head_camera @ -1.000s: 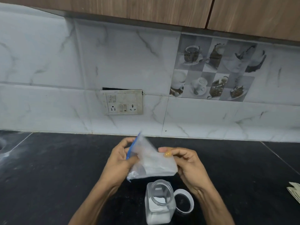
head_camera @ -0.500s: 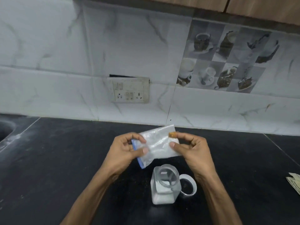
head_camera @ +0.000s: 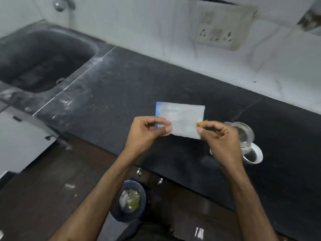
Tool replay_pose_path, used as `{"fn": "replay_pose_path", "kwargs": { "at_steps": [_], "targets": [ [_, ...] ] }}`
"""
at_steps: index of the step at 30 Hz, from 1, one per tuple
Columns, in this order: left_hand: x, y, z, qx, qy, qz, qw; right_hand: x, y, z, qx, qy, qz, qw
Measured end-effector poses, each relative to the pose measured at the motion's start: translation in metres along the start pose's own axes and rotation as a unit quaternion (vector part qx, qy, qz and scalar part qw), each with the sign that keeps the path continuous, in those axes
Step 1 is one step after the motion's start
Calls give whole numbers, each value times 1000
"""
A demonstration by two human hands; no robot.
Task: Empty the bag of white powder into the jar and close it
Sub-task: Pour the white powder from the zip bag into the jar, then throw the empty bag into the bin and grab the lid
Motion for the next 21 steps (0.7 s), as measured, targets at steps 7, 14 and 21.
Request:
{"fn": "replay_pose_path", "kwargs": {
  "at_steps": [7, 14, 21],
  "targets": [
    [-110, -127, -99, -123, 155, 157, 968, 35, -60, 46, 60, -31, -139, 988],
    [-139, -192, -205, -250, 290, 208, 900, 35, -110, 93, 98, -23, -138, 985],
    [-146, -155, -279, -285, 328, 178, 883, 23, -120, 93, 98, -31, -136, 985]
  ]
}}
Point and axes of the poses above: each hand's wrist, its own y-axis towards the middle knuckle, its own x-axis out of the palm, z = x × y, the point moved 5 cm from there along y, towards the middle knuckle, and after that the axes turned 3 degrees about -y, right-handed, at the moved point
